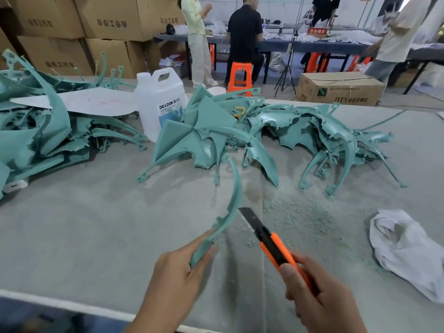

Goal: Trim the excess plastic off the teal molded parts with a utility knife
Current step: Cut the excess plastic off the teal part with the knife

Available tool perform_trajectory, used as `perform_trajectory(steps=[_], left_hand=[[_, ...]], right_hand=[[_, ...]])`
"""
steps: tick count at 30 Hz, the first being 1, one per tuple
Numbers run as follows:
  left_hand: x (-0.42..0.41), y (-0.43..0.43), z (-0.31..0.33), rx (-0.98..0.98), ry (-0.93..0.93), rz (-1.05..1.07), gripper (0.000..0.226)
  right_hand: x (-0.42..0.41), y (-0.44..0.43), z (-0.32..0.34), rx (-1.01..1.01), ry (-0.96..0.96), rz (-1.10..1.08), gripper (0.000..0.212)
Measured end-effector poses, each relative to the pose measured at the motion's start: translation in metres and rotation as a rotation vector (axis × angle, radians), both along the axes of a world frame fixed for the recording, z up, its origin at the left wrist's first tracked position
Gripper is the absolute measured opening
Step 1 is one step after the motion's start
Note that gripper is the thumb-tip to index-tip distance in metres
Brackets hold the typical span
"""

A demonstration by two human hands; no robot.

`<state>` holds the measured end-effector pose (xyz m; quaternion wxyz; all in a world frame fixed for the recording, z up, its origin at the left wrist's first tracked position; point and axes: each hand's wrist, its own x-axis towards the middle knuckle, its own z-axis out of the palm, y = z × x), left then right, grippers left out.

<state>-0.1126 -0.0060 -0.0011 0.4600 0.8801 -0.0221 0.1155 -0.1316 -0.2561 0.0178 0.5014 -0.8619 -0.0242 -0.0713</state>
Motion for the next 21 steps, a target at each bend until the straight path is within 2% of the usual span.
perform_trajectory(steps=[3,11,15,17,21], left_hand=[[0.002,-0.003,-0.001,0.078,-0.033,-0.032,0.034],[-0.006,-0.005,0.015,0.106,-0.058,-0.025,0.017],[-0.017,0.005,0.039,0.084,-0.031,-0.125,0.015],[-0.021,0.011,0.05,0.067,0.015,-0.187,0.006],[-0.029,0.023,0.073,0.027,0.035,-0.222,0.017]], right_hand=[[-0.007,0.013,0.012,-0.037,-0.002,0.094,0.063],[-0.006,0.018,0.021,-0.22,-0.182,0.125,0.022],[0.009,0.004,0.021,-0.188,-0.167,0.07,0.028],[0.018,-0.004,0.024,-0.211,-0.185,0.063,0.026],[0.034,-0.016,0.028,-0.189,-0.202,0.049,0.017]])
